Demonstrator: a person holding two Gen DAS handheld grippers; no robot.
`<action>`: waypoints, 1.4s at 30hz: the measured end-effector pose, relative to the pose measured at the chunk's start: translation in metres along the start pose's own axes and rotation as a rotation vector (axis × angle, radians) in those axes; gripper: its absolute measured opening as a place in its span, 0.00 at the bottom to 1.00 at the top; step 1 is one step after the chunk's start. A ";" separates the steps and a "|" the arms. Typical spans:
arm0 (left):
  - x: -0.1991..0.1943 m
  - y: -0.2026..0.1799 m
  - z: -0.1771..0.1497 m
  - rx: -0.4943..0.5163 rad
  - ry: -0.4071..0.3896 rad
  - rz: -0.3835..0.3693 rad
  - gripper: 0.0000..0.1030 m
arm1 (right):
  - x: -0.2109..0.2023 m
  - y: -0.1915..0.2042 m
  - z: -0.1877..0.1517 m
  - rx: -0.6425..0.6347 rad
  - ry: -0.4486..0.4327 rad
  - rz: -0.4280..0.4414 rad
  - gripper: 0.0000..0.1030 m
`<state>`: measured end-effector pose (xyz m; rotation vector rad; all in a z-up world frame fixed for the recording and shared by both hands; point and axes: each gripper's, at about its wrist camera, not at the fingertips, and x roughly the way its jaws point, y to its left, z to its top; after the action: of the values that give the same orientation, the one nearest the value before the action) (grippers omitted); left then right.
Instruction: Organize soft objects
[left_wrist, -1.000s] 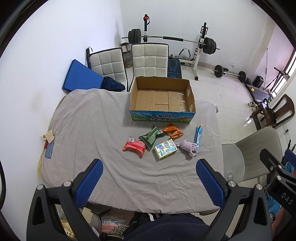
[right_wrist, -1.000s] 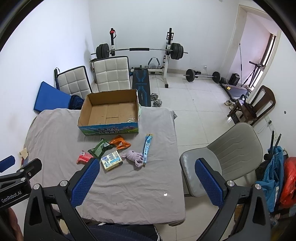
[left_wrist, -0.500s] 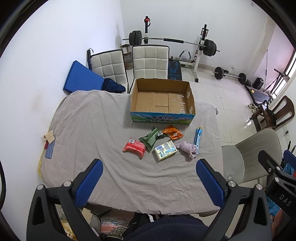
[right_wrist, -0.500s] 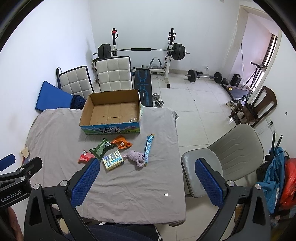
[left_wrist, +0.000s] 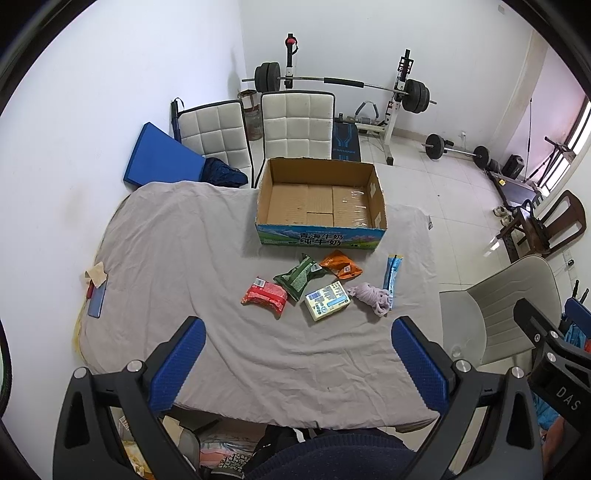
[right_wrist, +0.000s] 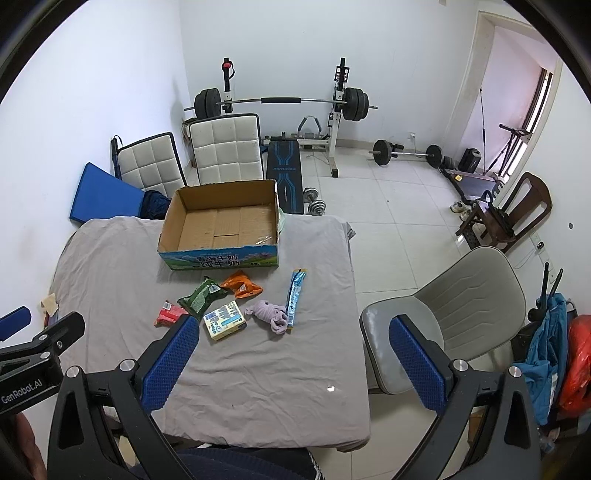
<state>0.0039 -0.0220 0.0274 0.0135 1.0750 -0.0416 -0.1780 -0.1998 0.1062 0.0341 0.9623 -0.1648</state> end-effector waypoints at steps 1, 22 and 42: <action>0.000 0.000 0.000 0.000 0.000 0.001 1.00 | 0.000 -0.001 0.001 0.001 0.000 0.001 1.00; -0.002 -0.003 0.004 0.000 -0.003 0.000 1.00 | -0.003 0.003 0.007 -0.005 -0.013 0.008 1.00; 0.130 0.007 0.020 -0.022 0.164 -0.004 1.00 | 0.120 -0.011 0.018 0.052 0.146 0.042 1.00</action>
<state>0.0839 -0.0191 -0.0771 -0.0048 1.2389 -0.0325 -0.0978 -0.2271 0.0189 0.1154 1.1020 -0.1500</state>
